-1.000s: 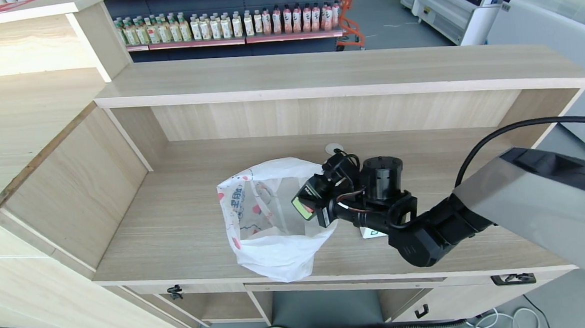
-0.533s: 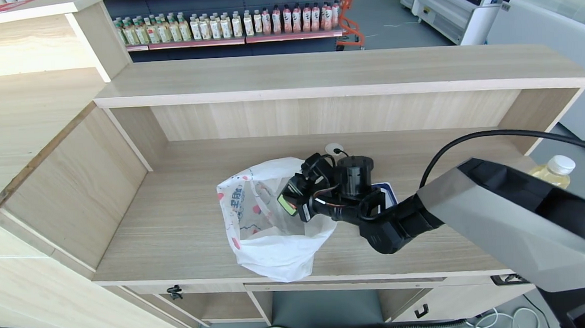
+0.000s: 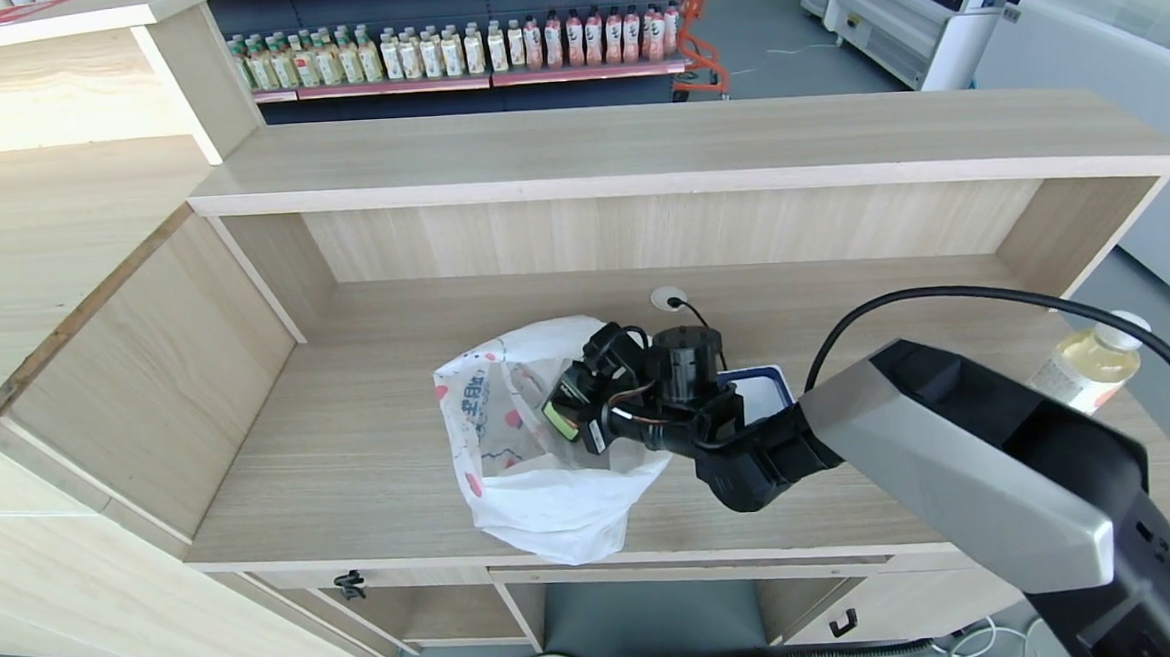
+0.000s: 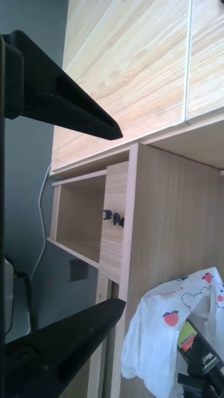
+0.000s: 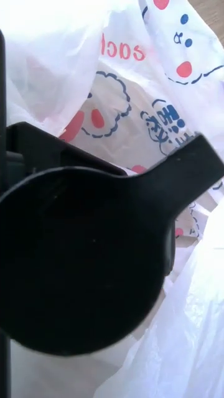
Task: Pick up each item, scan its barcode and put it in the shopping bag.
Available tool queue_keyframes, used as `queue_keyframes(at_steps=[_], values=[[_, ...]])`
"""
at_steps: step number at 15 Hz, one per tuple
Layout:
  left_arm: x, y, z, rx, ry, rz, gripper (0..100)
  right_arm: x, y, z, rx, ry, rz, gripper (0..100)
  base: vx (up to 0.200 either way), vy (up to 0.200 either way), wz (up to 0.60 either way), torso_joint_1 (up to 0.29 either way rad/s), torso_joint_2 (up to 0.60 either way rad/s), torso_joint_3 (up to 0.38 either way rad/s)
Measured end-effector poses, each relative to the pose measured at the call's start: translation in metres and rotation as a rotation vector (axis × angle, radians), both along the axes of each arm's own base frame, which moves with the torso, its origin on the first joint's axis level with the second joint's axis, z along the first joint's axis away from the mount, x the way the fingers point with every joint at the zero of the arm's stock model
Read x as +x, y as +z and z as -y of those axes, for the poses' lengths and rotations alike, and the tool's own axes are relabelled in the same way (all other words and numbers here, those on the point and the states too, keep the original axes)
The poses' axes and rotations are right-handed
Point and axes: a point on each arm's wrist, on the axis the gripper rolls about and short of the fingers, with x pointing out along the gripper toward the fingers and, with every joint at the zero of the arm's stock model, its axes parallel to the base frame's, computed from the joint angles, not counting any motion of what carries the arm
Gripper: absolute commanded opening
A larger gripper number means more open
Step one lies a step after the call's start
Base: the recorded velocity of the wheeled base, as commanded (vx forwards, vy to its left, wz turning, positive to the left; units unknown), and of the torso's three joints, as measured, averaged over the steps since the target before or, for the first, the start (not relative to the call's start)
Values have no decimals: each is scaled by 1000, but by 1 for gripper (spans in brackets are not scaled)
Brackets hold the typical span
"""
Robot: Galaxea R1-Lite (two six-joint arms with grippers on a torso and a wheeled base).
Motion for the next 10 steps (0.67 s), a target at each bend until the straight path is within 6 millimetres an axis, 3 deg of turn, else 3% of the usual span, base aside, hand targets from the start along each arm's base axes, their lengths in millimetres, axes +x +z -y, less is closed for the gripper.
queue_keyframes(at_steps=[4,5,7,10], values=[[0,0,0,0,0,0,100,1,-4,-4,-16,8,-16,0,0,0,0,0,0,0],[0,0,0,0,0,0,100,2,-4,-4,-16,14,-19,100,0,0,0,0,0,0],[0,0,0,0,0,0,100,2,-2,-3,-14,25,-24,100,0,0,0,0,0,0],[0,0,0,0,0,0,100,-2,22,1,19,52,7,100,0,0,0,0,0,0]])
